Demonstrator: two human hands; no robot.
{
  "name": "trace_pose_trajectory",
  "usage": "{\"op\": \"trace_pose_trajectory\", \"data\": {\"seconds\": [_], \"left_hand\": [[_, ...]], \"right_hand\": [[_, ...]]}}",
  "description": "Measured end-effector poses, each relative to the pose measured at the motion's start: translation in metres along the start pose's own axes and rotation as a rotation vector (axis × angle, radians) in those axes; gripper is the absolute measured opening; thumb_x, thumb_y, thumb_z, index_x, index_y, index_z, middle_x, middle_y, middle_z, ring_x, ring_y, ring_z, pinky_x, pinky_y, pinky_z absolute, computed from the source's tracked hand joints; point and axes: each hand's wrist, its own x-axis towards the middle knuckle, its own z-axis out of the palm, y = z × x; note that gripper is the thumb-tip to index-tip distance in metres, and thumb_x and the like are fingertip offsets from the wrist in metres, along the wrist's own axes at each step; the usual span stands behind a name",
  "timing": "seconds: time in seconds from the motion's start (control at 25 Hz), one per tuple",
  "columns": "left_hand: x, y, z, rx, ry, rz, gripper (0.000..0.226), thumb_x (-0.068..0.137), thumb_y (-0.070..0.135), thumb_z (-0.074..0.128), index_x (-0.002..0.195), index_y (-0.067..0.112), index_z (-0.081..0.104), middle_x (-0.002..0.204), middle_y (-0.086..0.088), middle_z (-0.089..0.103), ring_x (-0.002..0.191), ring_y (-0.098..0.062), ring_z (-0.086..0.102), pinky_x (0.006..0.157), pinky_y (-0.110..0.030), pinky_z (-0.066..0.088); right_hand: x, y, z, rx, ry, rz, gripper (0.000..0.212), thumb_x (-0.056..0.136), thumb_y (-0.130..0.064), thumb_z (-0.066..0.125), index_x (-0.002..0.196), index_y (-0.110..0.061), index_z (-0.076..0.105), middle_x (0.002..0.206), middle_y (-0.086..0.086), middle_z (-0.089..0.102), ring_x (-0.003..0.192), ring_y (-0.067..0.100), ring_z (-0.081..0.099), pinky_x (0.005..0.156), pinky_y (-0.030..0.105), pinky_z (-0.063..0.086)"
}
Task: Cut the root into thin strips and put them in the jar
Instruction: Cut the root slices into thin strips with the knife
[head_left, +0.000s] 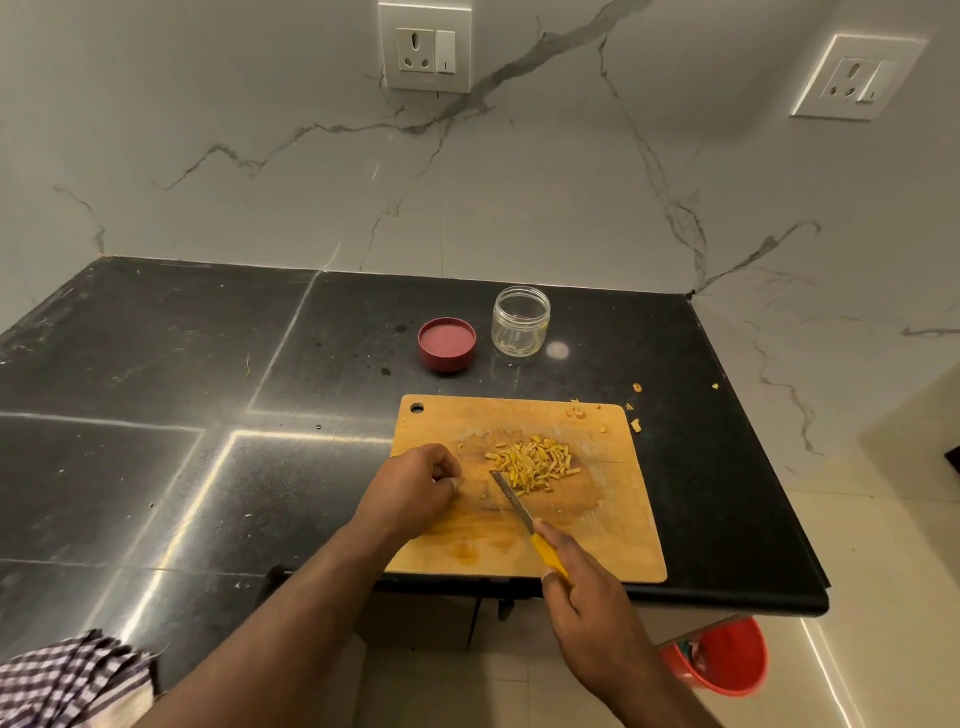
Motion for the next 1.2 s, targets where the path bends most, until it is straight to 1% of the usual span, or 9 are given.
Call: {"op": "trace_pose_trajectory", "data": {"seconds": [0.08, 0.24, 0.36, 0.48, 0.6, 0.76, 0.96, 1.08, 1.2], "left_hand": [[0.007, 0.007, 0.008, 0.037, 0.010, 0.027, 0.013, 0.097, 0.024, 0.062, 0.108, 0.029, 0.068, 0.102, 0.012, 0.063, 0.091, -0.009, 0.057, 0.070, -0.024, 0.043], [0.016, 0.011, 0.015, 0.137, 0.062, 0.062, 0.021, 0.099, 0.023, 0.059, 0.116, 0.027, 0.071, 0.113, 0.009, 0.068, 0.093, -0.007, 0.057, 0.076, -0.023, 0.047], [0.017, 0.007, 0.016, 0.154, 0.079, 0.054, 0.027, 0.098, 0.023, 0.060, 0.123, 0.024, 0.071, 0.120, 0.006, 0.069, 0.099, -0.010, 0.061, 0.083, -0.026, 0.052], [0.016, 0.004, 0.015, 0.135, 0.067, 0.049, 0.027, 0.096, 0.020, 0.064, 0.122, 0.022, 0.072, 0.117, 0.005, 0.071, 0.097, -0.010, 0.062, 0.085, -0.026, 0.054], [0.015, 0.005, 0.016, 0.119, 0.077, 0.043, 0.023, 0.094, 0.021, 0.067, 0.116, 0.021, 0.074, 0.112, 0.005, 0.072, 0.095, -0.008, 0.063, 0.082, -0.024, 0.055], [0.013, 0.009, 0.017, 0.130, 0.106, 0.043, 0.021, 0.094, 0.024, 0.067, 0.112, 0.021, 0.075, 0.107, 0.005, 0.072, 0.092, -0.008, 0.062, 0.075, -0.022, 0.051], [0.014, 0.010, 0.019, 0.119, 0.095, 0.006, 0.015, 0.093, 0.022, 0.064, 0.101, 0.023, 0.076, 0.095, 0.008, 0.071, 0.085, -0.009, 0.062, 0.076, -0.030, 0.057], [0.015, 0.011, 0.019, 0.115, 0.094, 0.001, 0.013, 0.093, 0.022, 0.064, 0.098, 0.023, 0.076, 0.092, 0.008, 0.070, 0.082, -0.009, 0.061, 0.068, -0.026, 0.052], [0.015, 0.011, 0.019, 0.121, 0.098, -0.001, 0.012, 0.092, 0.021, 0.064, 0.096, 0.023, 0.076, 0.087, 0.008, 0.068, 0.079, -0.009, 0.061, 0.062, -0.023, 0.045]], "right_hand": [[0.001, -0.003, 0.001, 0.012, 0.001, 0.005, 0.048, 0.103, -0.025, 0.043, 0.147, -0.042, 0.035, 0.132, -0.018, 0.046, 0.109, -0.005, 0.049, 0.082, 0.006, 0.038], [0.000, -0.009, 0.002, 0.022, -0.019, 0.010, 0.047, 0.103, -0.027, 0.043, 0.146, -0.044, 0.034, 0.134, -0.020, 0.045, 0.115, -0.005, 0.047, 0.095, 0.017, 0.043], [-0.001, -0.011, 0.002, 0.015, -0.007, 0.016, 0.048, 0.103, -0.027, 0.042, 0.147, -0.044, 0.034, 0.136, -0.018, 0.046, 0.116, -0.001, 0.048, 0.097, 0.022, 0.043], [-0.001, -0.014, 0.002, -0.009, 0.000, 0.034, 0.049, 0.103, -0.026, 0.040, 0.149, -0.043, 0.030, 0.137, -0.015, 0.046, 0.115, 0.001, 0.048, 0.096, 0.022, 0.043], [0.000, -0.021, 0.005, -0.059, -0.033, -0.004, 0.051, 0.104, -0.026, 0.037, 0.151, -0.041, 0.025, 0.141, -0.015, 0.044, 0.118, 0.000, 0.046, 0.098, 0.021, 0.041], [0.005, -0.032, 0.009, -0.139, -0.054, -0.026, 0.053, 0.105, -0.028, 0.033, 0.154, -0.037, 0.015, 0.143, -0.012, 0.040, 0.115, 0.002, 0.045, 0.097, 0.020, 0.039], [0.011, -0.040, 0.015, -0.201, -0.079, -0.047, 0.053, 0.105, -0.030, 0.031, 0.155, -0.036, 0.012, 0.140, -0.009, 0.041, 0.111, 0.008, 0.048, 0.095, 0.027, 0.044], [0.015, -0.043, 0.017, -0.236, -0.082, -0.055, 0.053, 0.105, -0.029, 0.030, 0.155, -0.034, 0.012, 0.134, -0.007, 0.044, 0.106, 0.010, 0.050, 0.090, 0.030, 0.046], [0.015, -0.044, 0.018, -0.271, -0.089, -0.059, 0.053, 0.105, -0.028, 0.029, 0.155, -0.033, 0.012, 0.132, -0.004, 0.046, 0.102, 0.012, 0.051, 0.084, 0.028, 0.046]]}}
